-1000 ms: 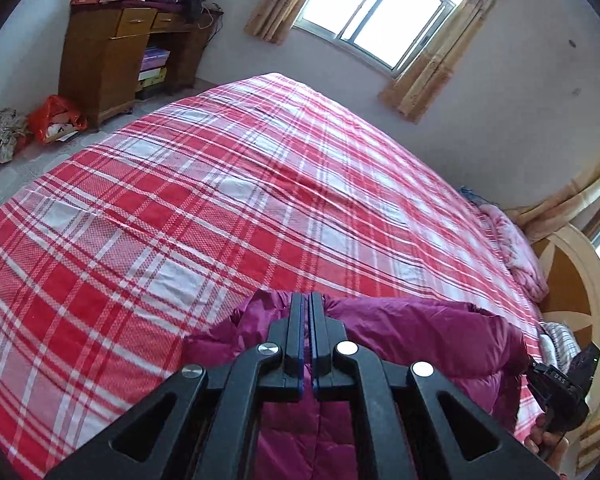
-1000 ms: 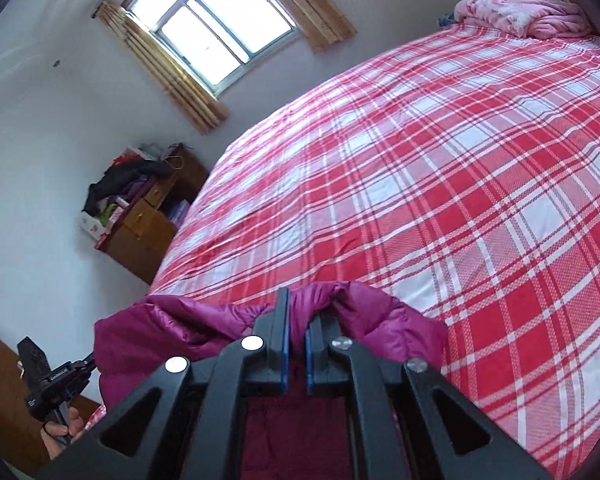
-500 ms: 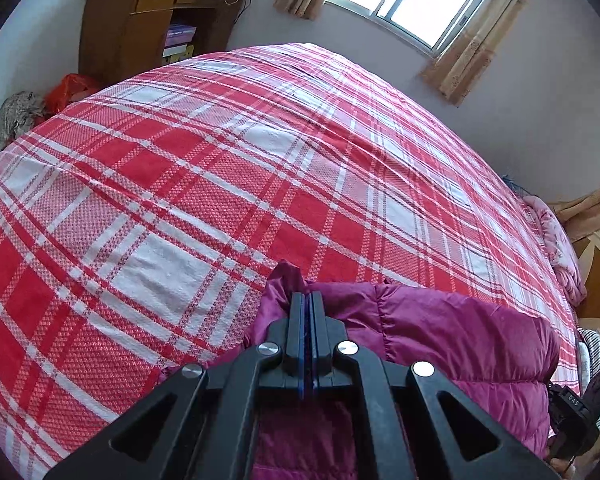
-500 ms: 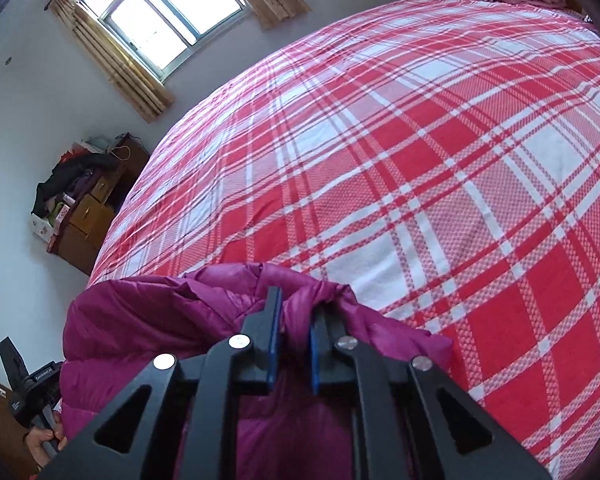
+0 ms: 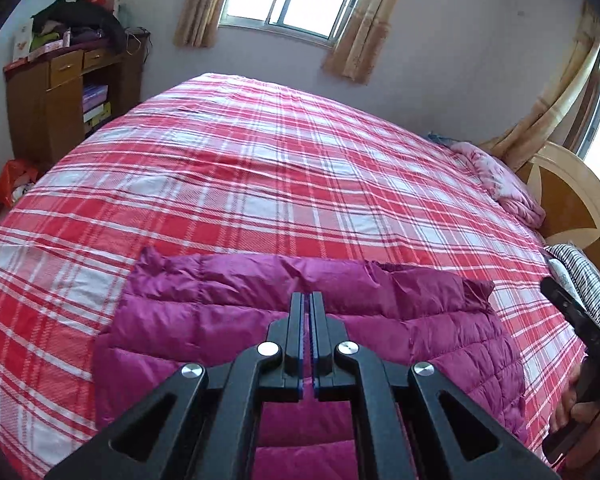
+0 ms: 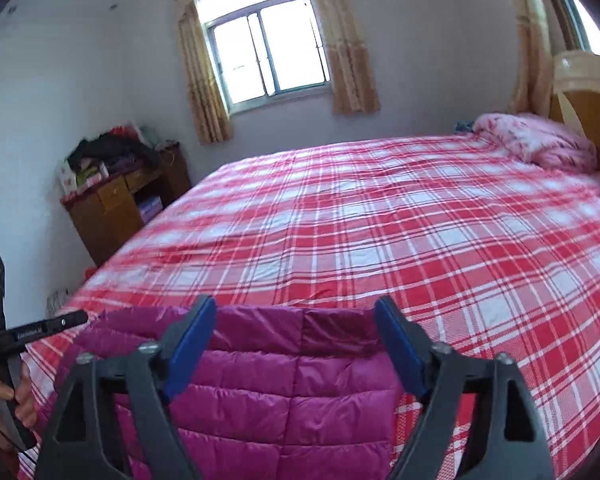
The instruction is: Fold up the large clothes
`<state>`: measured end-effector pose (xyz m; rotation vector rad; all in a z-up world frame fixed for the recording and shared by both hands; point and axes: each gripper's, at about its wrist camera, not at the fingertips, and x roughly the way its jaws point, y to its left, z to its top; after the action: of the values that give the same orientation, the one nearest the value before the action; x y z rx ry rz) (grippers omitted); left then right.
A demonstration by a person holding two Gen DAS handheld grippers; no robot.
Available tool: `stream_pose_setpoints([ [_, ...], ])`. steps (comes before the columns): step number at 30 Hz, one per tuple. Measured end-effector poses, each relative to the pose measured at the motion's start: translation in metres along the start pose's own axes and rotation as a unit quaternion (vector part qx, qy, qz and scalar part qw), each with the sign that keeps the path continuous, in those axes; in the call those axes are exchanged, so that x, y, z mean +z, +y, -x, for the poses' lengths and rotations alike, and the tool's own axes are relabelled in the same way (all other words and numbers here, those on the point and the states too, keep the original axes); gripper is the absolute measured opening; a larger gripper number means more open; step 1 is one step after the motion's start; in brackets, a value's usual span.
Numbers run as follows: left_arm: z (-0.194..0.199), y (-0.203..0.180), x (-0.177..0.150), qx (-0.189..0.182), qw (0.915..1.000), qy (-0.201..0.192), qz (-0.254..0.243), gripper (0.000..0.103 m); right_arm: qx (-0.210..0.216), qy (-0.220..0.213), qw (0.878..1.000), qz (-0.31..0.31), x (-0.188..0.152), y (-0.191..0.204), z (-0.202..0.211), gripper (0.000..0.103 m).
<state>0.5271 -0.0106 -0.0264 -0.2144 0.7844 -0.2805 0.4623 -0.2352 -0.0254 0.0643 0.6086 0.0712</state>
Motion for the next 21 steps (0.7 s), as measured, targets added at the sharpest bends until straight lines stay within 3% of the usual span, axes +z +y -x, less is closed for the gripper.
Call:
stream_pose_setpoints([
  [1,-0.012,-0.005,-0.001,0.006,1.0,0.007,0.002,0.002,-0.006,0.032,0.999,0.009,0.001,0.008,-0.017,0.003],
  [4,-0.047,-0.008,-0.008,0.02,0.999,0.036,0.018,0.002,0.025,0.084,0.996,-0.024,-0.013,0.013,-0.063,0.006],
  [8,-0.073,-0.006,-0.015,0.045,0.9978,0.042,0.024,0.002,-0.016,0.1,0.995,0.003,-0.033,0.02,-0.103,0.006],
  [15,-0.091,-0.005,-0.022,0.056,0.9981,0.022,0.014,0.002,0.022,0.114,0.988,-0.099,-0.05,-0.017,-0.121,0.0],
  [21,-0.1,0.002,-0.028,0.042,0.9984,0.024,0.029,0.002,0.029,0.119,0.987,-0.105,-0.05,-0.015,-0.128,0.0],
])
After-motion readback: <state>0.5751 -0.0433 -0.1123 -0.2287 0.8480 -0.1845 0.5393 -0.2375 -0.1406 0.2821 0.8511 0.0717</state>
